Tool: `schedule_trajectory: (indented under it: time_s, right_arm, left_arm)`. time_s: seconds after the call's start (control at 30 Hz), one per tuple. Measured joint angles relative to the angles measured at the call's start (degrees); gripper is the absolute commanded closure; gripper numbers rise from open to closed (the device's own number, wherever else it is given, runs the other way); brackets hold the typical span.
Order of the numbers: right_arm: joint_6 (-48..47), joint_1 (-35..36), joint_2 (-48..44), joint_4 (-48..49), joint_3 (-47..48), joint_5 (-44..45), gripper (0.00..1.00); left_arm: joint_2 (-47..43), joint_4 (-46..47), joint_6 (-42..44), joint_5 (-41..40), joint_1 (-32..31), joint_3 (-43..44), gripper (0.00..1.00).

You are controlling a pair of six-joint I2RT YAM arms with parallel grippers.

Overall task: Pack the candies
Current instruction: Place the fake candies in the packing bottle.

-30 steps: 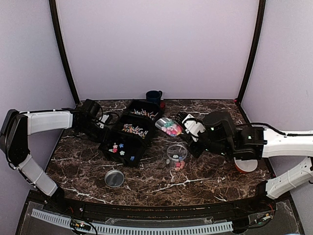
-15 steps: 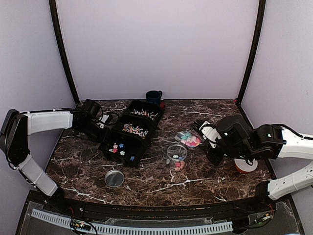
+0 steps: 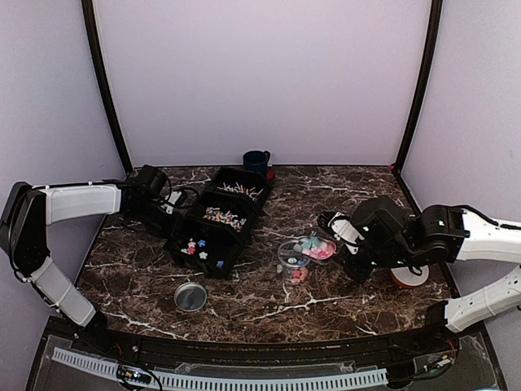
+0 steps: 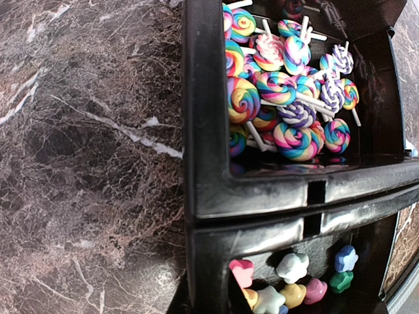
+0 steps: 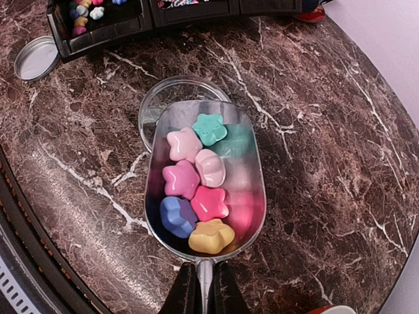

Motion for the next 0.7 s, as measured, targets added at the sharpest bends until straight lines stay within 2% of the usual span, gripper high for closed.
schedule_trajectory:
  time_s: [0.7]
  right_arm:
    - [5.79,1.31,6.73,-10.95,8.92,-1.36,1.00]
  left_arm:
    - [0.00,-0.31,0.00,0.04,0.00,0.02,1.00]
